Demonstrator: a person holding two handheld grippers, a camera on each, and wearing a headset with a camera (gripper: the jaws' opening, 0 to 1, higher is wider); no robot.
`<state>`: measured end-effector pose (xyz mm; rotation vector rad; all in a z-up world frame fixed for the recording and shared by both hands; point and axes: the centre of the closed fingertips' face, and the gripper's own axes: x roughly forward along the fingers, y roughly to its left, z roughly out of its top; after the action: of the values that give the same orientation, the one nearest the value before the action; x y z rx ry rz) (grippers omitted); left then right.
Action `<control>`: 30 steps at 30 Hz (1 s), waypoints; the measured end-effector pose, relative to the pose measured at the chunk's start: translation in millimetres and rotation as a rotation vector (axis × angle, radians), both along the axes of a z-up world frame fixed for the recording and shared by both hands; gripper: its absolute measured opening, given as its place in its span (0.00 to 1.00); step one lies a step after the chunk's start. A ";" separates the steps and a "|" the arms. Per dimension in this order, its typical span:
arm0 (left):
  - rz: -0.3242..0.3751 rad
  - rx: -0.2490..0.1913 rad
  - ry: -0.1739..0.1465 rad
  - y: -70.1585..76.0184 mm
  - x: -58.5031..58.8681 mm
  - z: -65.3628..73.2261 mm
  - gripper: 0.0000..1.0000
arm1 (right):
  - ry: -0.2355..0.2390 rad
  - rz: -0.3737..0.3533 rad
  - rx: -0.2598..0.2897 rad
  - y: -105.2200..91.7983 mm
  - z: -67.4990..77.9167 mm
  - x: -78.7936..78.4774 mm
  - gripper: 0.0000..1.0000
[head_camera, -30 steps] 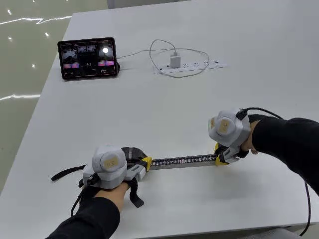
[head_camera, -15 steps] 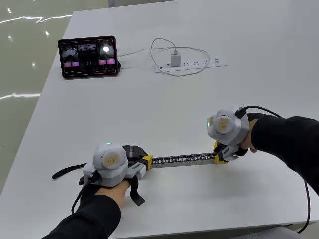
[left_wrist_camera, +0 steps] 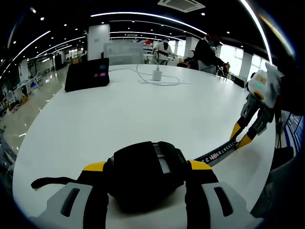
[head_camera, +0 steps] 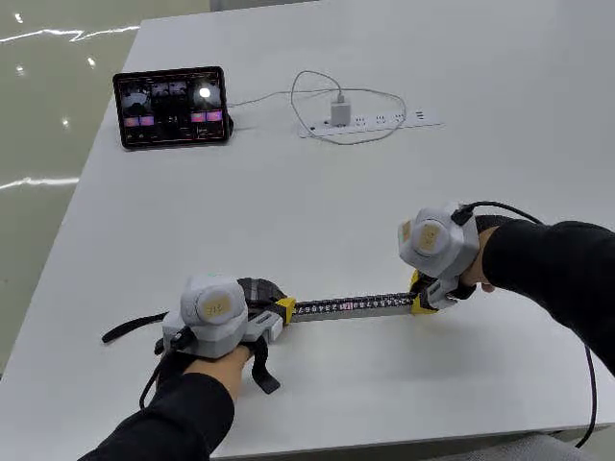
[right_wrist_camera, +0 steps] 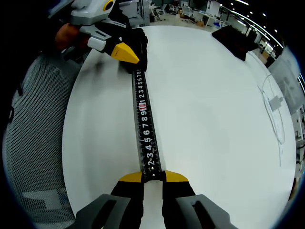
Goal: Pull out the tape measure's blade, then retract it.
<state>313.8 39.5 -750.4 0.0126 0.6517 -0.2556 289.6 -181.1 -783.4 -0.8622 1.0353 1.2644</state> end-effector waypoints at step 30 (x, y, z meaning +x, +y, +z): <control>0.000 -0.001 0.004 -0.5 -0.3 -0.7 0.60 | 0.001 0.031 -0.020 9.6 -0.5 -0.4 0.10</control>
<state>313.5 39.1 -751.1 0.0108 0.6558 -0.2564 289.2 -171.5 -783.9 -0.8962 1.0409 1.2819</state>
